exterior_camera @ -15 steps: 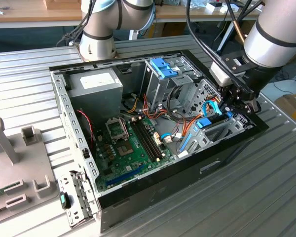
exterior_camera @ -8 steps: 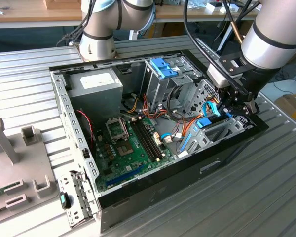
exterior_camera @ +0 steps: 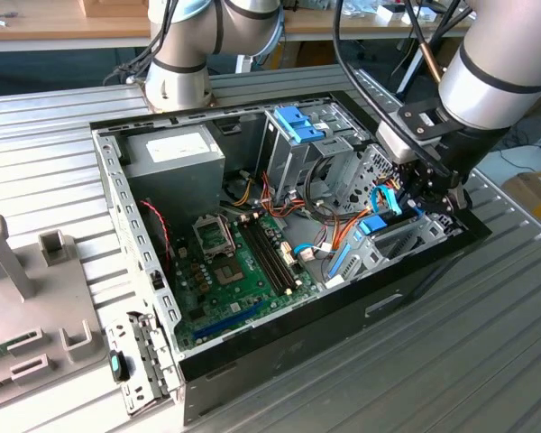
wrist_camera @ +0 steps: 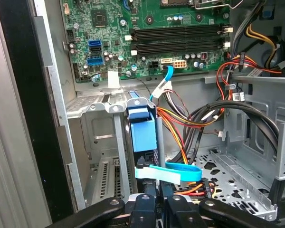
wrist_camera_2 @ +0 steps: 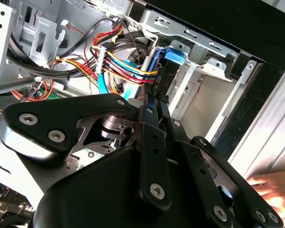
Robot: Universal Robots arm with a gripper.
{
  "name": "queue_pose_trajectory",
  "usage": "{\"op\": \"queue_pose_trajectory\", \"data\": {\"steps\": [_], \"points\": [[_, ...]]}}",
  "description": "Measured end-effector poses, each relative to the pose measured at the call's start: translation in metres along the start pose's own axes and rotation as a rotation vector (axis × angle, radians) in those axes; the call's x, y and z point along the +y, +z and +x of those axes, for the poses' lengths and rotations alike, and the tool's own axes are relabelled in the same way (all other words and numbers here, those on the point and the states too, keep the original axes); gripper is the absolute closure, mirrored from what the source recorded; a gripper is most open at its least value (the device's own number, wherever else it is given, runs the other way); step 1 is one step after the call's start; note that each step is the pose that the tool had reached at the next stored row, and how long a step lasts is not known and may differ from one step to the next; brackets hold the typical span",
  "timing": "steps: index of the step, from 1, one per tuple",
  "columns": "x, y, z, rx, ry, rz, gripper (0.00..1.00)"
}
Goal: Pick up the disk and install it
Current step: 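Insert the first disk wire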
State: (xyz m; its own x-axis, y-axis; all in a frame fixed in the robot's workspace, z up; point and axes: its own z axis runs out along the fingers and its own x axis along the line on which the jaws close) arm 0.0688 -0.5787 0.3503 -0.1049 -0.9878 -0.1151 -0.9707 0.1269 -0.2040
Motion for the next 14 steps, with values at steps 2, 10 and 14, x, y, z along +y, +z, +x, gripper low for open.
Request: {"op": "queue_pose_trajectory", "data": {"steps": [2,10,14], "points": [[0.0009,0.0009,0.0002,0.0003,0.002,0.0005,0.84],[0.0027,0.0025,0.0006,0.0012,0.006,0.0128,0.84],[0.0077,0.0015,0.0010,0.0056,0.014,0.0222,0.84]]}}
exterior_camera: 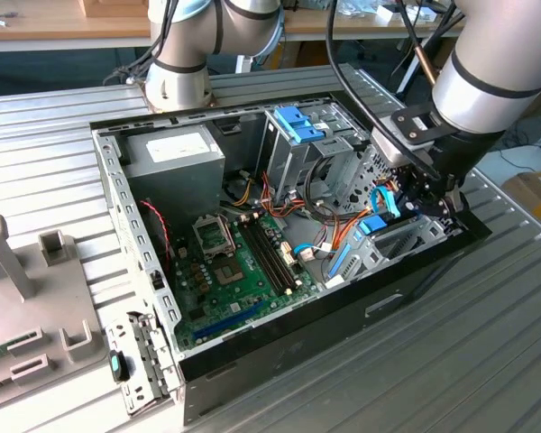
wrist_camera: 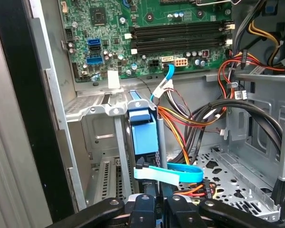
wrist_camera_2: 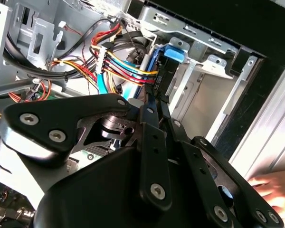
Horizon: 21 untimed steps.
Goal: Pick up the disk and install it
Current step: 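Insert the first disk wire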
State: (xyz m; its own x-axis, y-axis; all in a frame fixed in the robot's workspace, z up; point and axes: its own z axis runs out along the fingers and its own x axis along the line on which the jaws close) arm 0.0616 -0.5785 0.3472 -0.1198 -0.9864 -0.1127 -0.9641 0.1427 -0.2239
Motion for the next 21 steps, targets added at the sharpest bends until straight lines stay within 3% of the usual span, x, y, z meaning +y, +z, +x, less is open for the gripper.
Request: {"op": "queue_pose_trajectory", "data": {"steps": [6,10,11,13,21], "points": [[0.0007,0.0008,-0.0022,0.0135,0.031,0.0045,0.84],[0.0017,0.0016,-0.0095,0.0161,0.035,0.0052,0.84],[0.0018,0.0018,-0.0098,0.0255,0.034,0.0067,0.84],[0.0018,0.0017,-0.0098,0.0522,0.032,0.0109,0.84],[0.0022,0.0024,-0.0136,0.0543,0.031,0.0111,0.84]]}}
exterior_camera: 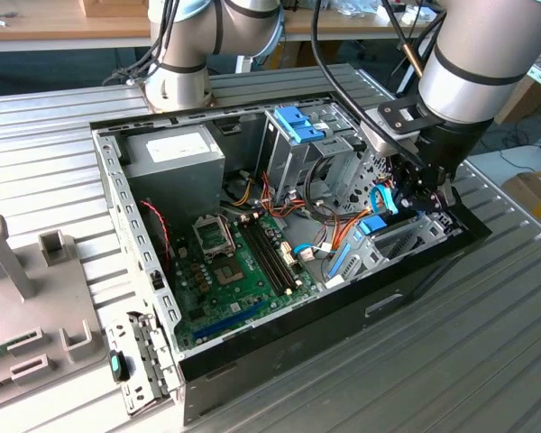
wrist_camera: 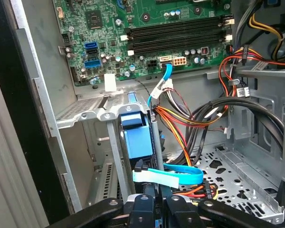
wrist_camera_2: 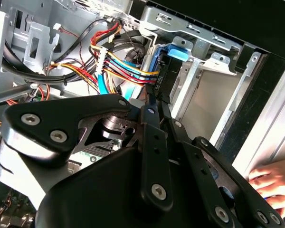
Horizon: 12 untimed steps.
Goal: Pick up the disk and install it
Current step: 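Insert the first disk wire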
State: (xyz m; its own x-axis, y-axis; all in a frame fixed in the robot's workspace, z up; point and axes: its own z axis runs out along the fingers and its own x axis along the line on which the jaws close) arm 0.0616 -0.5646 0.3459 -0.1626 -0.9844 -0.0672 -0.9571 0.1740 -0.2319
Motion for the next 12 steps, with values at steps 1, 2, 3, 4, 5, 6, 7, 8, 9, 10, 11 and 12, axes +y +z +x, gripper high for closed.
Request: {"op": "queue_pose_trajectory", "data": {"steps": [1,2,3,4,5,6,7,8,9,10,11,12], "points": [[-0.0005,0.0005,-0.0002,-0.0001,0.000,0.0000,0.84],[-0.0009,0.0006,-0.0004,-0.0001,0.000,0.0000,0.84],[-0.0012,0.0007,-0.0005,0.0002,0.000,0.0000,0.84],[-0.0018,0.0012,-0.0007,0.0005,0.000,0.0000,0.84],[-0.0020,0.0014,-0.0006,0.0018,-0.001,0.0002,0.84],[-0.0020,0.0015,-0.0006,0.0018,-0.001,0.0003,0.84],[-0.0020,0.0016,-0.0006,0.0019,-0.001,0.0002,0.84],[-0.0022,0.0017,-0.0007,0.0020,-0.001,0.0003,0.84],[-0.0021,0.0023,-0.0007,0.0021,-0.001,0.0003,0.84],[-0.0020,0.0028,-0.0006,0.0022,-0.001,0.0004,0.84],[-0.0019,0.0034,-0.0006,0.0023,-0.001,0.0004,0.84],[-0.0018,0.0035,-0.0006,0.0024,-0.001,0.0003,0.84]]}}
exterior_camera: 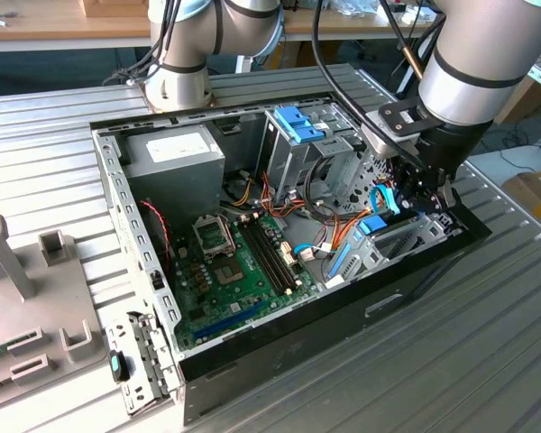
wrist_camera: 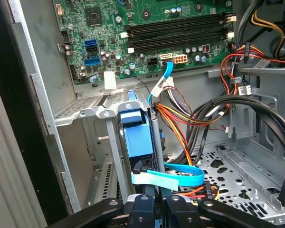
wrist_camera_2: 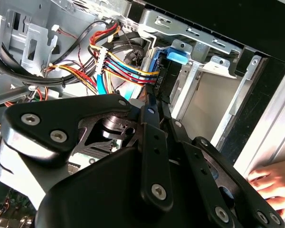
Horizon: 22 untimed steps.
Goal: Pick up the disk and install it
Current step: 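Insert the first disk wire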
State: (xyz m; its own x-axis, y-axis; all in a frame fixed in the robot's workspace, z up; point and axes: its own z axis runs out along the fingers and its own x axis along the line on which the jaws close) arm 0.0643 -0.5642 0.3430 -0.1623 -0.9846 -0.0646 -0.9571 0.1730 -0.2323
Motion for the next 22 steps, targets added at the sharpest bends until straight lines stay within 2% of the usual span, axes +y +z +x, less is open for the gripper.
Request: {"op": "queue_pose_trajectory", "data": {"steps": [18,22], "points": [[0.0006,0.0025,0.0002,0.0022,-0.001,0.0004,0.84],[0.0000,0.0003,0.0000,0.0018,-0.001,0.0008,0.84]]}}
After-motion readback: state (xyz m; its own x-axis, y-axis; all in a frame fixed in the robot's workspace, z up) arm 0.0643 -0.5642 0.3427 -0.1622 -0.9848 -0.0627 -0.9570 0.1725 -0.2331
